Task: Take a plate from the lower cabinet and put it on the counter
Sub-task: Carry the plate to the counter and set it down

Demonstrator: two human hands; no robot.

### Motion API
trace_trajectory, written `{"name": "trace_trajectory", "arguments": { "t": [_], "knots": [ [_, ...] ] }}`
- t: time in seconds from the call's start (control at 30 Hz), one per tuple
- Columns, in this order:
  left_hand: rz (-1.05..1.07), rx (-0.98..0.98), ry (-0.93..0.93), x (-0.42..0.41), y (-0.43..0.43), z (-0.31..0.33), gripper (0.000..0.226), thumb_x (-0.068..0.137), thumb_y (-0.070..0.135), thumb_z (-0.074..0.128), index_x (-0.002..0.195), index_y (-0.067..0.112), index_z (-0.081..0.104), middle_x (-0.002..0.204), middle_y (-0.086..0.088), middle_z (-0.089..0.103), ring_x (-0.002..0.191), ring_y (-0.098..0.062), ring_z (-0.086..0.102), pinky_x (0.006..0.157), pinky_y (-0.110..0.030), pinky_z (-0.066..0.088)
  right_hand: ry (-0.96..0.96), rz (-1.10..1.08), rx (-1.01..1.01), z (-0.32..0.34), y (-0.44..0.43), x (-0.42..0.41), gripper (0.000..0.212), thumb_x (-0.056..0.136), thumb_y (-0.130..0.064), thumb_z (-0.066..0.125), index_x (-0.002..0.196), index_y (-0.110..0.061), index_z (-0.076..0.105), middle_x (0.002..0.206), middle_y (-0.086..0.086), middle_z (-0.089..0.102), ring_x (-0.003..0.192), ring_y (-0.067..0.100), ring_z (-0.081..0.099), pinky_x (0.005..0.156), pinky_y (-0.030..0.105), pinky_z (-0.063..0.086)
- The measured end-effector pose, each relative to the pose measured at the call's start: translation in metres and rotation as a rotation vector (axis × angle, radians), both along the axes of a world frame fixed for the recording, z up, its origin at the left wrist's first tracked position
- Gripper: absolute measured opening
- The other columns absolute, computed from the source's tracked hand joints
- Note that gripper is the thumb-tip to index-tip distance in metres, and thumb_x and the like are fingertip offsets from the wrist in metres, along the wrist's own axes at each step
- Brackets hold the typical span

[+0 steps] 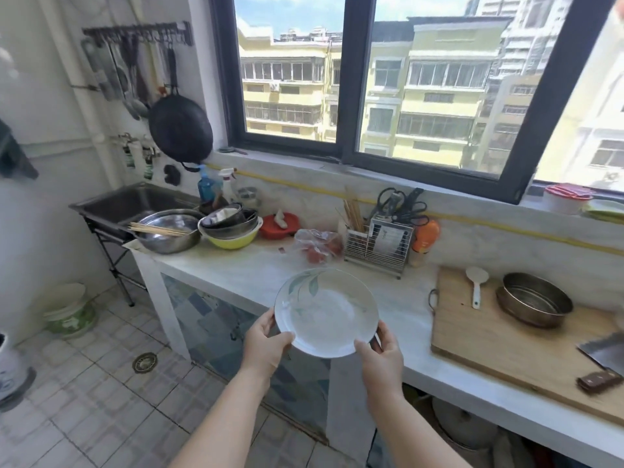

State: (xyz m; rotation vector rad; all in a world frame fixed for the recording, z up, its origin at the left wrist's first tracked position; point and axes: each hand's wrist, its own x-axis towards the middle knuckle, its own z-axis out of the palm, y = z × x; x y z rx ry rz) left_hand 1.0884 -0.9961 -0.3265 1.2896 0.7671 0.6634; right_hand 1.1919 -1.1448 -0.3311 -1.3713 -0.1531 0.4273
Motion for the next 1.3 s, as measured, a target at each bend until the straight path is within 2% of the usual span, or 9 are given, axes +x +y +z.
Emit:
{"name": "trace_trajectory", "arguments": {
  "t": [0.2, 0.3, 0.4, 0.53, 0.77, 0.9, 1.0, 1.1, 1.3],
  "knots": [
    [-0.036, -0.009, 0.008, 0.022, 0.051, -0.01, 0.061, 0.075, -0.01, 0.062, 0.124, 0.026, 0.057, 0.116, 0.01, 0.06, 0.099, -0.005, 0.056, 0.059, -0.011, 0.05, 0.008, -0.046, -0.013, -0.013, 0.047, 0.015, 0.06, 0.083, 0.006, 0.055, 0.135, -0.022, 0.044, 0.122, -0.005, 0.055, 0.113, 0.012, 0.051, 0.093, 0.03, 0.043],
    [-0.047, -0.033, 0.025, 0.039, 0.07, -0.019, 0.061, 0.076, -0.011, 0.061, 0.125, 0.025, 0.056, 0.112, 0.013, 0.06, 0.105, -0.013, 0.058, 0.066, -0.018, 0.054, 0.011, -0.078, -0.025, -0.022, 0.067, 0.028, 0.058, 0.083, 0.007, 0.053, 0.132, -0.023, 0.046, 0.12, -0.005, 0.056, 0.112, 0.012, 0.052, 0.09, 0.028, 0.043],
    [-0.073, -0.039, 0.037, 0.065, 0.09, -0.024, 0.059, 0.075, -0.011, 0.06, 0.118, 0.029, 0.06, 0.111, 0.017, 0.062, 0.1, -0.01, 0.062, 0.073, -0.026, 0.057, 0.021, -0.099, -0.031, -0.029, 0.086, 0.051, 0.059, 0.084, 0.006, 0.053, 0.134, -0.022, 0.044, 0.12, -0.008, 0.054, 0.11, 0.009, 0.051, 0.09, 0.028, 0.041],
    [-0.108, -0.079, 0.049, 0.11, 0.116, -0.033, 0.057, 0.074, -0.012, 0.058, 0.117, 0.027, 0.061, 0.113, 0.012, 0.065, 0.088, -0.009, 0.067, 0.065, -0.022, 0.055, 0.016, -0.144, -0.06, -0.043, 0.11, 0.091, 0.058, 0.084, 0.006, 0.053, 0.134, -0.02, 0.044, 0.123, -0.004, 0.055, 0.113, 0.012, 0.051, 0.095, 0.03, 0.041],
    [-0.158, -0.14, 0.142, 0.2, 0.156, -0.068, 0.064, 0.073, -0.012, 0.061, 0.129, 0.02, 0.054, 0.116, 0.008, 0.062, 0.093, -0.009, 0.063, 0.059, -0.018, 0.053, 0.046, -0.225, -0.079, -0.075, 0.141, 0.171, 0.056, 0.082, 0.009, 0.052, 0.131, -0.018, 0.047, 0.123, 0.0, 0.059, 0.113, 0.013, 0.054, 0.096, 0.032, 0.044],
    [-0.166, -0.129, 0.188, 0.247, 0.166, -0.094, 0.062, 0.071, -0.013, 0.061, 0.124, 0.019, 0.058, 0.123, 0.003, 0.059, 0.109, -0.02, 0.059, 0.071, -0.03, 0.057, 0.076, -0.277, -0.097, -0.097, 0.15, 0.209, 0.057, 0.082, 0.011, 0.051, 0.133, -0.015, 0.046, 0.125, 0.002, 0.057, 0.114, 0.014, 0.053, 0.103, 0.039, 0.041],
    [-0.177, -0.119, 0.236, 0.27, 0.168, -0.111, 0.06, 0.07, -0.011, 0.061, 0.119, 0.024, 0.06, 0.118, 0.006, 0.059, 0.116, -0.023, 0.055, 0.08, -0.037, 0.056, 0.105, -0.317, -0.123, -0.112, 0.153, 0.226, 0.059, 0.083, 0.008, 0.053, 0.134, -0.02, 0.044, 0.123, -0.004, 0.055, 0.113, 0.01, 0.051, 0.101, 0.034, 0.041],
    [-0.192, -0.131, 0.272, 0.288, 0.171, -0.126, 0.061, 0.069, -0.01, 0.061, 0.115, 0.03, 0.061, 0.12, 0.006, 0.059, 0.116, -0.02, 0.054, 0.083, -0.041, 0.056, 0.134, -0.341, -0.142, -0.129, 0.156, 0.241, 0.06, 0.084, 0.007, 0.054, 0.135, -0.021, 0.043, 0.122, -0.007, 0.054, 0.112, 0.009, 0.051, 0.099, 0.031, 0.04],
    [-0.233, -0.123, 0.315, 0.304, 0.176, -0.146, 0.063, 0.071, -0.006, 0.062, 0.127, 0.023, 0.058, 0.127, 0.003, 0.057, 0.111, -0.009, 0.049, 0.092, -0.045, 0.051, 0.189, -0.379, -0.182, -0.156, 0.162, 0.25, 0.061, 0.084, 0.007, 0.053, 0.135, -0.024, 0.043, 0.124, -0.01, 0.052, 0.113, 0.008, 0.051, 0.097, 0.028, 0.039]
  ]
}}
